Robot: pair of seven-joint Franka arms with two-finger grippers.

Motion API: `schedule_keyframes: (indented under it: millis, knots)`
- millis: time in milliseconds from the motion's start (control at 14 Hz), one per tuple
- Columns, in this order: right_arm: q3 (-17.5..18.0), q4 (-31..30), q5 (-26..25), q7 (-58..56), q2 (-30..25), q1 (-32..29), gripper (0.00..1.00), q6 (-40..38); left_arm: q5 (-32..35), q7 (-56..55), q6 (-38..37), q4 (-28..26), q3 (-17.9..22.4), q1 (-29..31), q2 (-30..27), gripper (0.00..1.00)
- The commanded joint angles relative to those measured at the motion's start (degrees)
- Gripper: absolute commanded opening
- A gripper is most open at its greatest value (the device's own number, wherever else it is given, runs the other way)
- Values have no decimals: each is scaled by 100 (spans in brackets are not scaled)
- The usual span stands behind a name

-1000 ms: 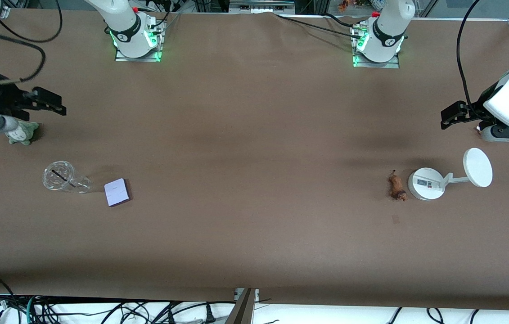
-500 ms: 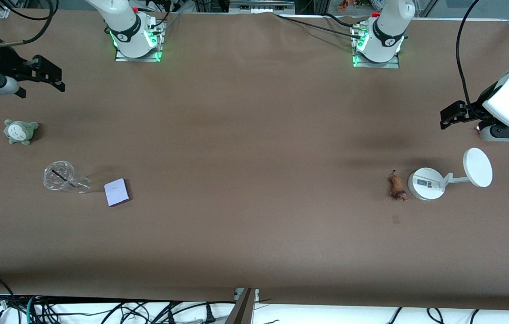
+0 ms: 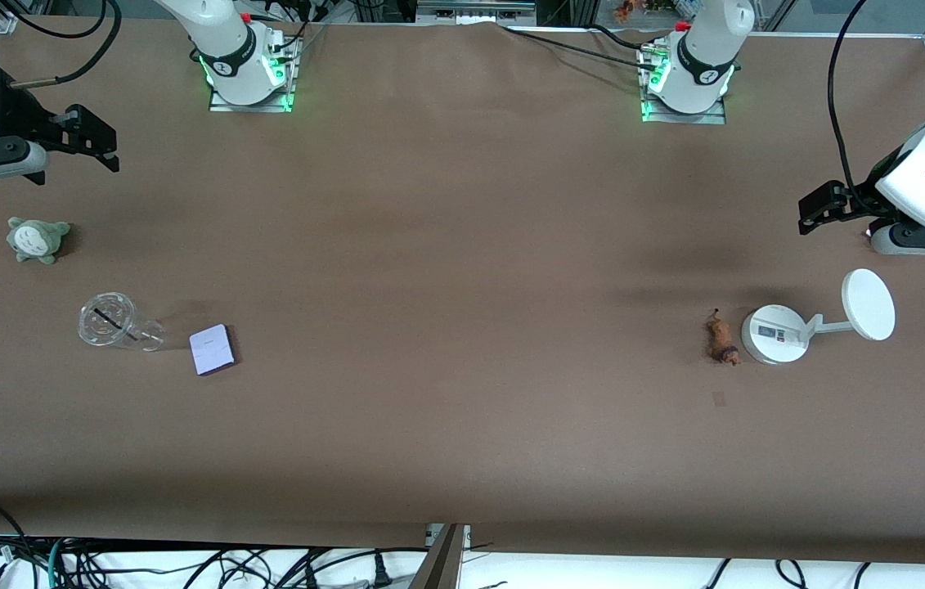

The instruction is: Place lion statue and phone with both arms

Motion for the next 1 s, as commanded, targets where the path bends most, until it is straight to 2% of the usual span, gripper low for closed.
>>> schedule_keyframes:
  millis: [0,571,929]
  knots:
    - [90,3,-42,-114,-39,-107,100,122,-32,146,-108,193,-12,0,81,100]
    - [99,21,-25,-158,75,-203,100,52,-41,155,-134,193,-21,0,81,100]
    - [249,91,-7,-141,119,-300,100,34,-41,155,-143,193,-21,0,72,100]
